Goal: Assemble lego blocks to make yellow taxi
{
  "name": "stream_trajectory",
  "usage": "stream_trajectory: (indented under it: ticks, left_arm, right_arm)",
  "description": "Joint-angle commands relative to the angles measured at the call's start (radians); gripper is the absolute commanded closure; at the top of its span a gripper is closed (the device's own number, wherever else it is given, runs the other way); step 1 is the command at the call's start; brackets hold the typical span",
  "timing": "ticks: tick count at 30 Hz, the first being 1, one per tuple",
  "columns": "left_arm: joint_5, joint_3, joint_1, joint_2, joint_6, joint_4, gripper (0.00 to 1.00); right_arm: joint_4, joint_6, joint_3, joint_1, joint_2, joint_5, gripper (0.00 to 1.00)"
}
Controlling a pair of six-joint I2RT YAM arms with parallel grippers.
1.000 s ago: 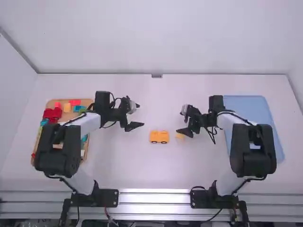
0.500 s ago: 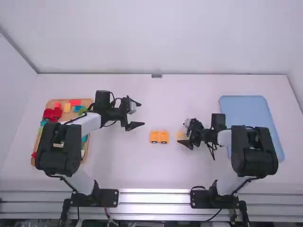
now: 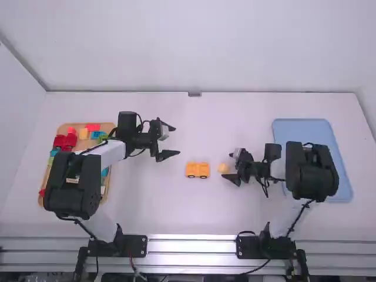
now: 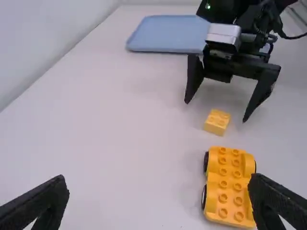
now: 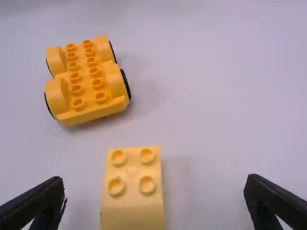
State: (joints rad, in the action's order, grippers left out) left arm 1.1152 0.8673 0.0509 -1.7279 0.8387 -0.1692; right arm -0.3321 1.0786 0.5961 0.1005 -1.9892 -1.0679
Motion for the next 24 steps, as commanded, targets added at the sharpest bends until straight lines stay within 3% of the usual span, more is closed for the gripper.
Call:
stream_trajectory:
  ticks: [1,3,4,5,9,14,19,21,24]
  left_arm:
    - [0.025,-0.008,0.011,-0.010,-0.020,0.003,0.01]
    - [0.026,-0.008,0.012,-0.010,-0.019,0.002,0.01]
    - [0.025,-0.008,0.015,-0.010,-0.020,0.000,0.01]
    - [0.025,-0.008,0.015,-0.010,-0.019,-0.002,0.01]
    - [0.026,-0.008,0.011,-0.010,-0.019,-0.008,0.01]
    - [0.026,-0.008,0.014,-0.010,-0.020,-0.007,0.01]
    - [0.025,-0.008,0.022,-0.010,-0.019,-0.008,0.01]
    - [0.026,-0.008,0.021,-0.010,-0.020,-0.007,0.01]
    - [0.024,-0.008,0.029,-0.010,-0.020,0.006,0.01]
  right_arm:
    - [-0.004,0.026,0.031,-0.011,-0.045,-0.038,0.07]
    - [0.000,0.026,0.038,-0.016,-0.054,-0.039,0.15]
    - [0.003,0.025,0.039,-0.019,-0.054,-0.029,0.27]
    - [0.002,0.026,0.038,-0.022,-0.054,-0.027,0.33]
    - [-0.004,0.029,0.029,-0.017,-0.054,-0.023,0.51]
    - [-0.005,0.029,0.011,0.002,-0.054,-0.009,0.55]
    - [-0.001,0.045,-0.003,0.011,-0.054,-0.004,0.52]
    - [0.003,0.067,-0.002,0.011,-0.054,-0.009,0.55]
    - [-0.005,0.074,-0.002,0.011,-0.054,-0.009,0.72]
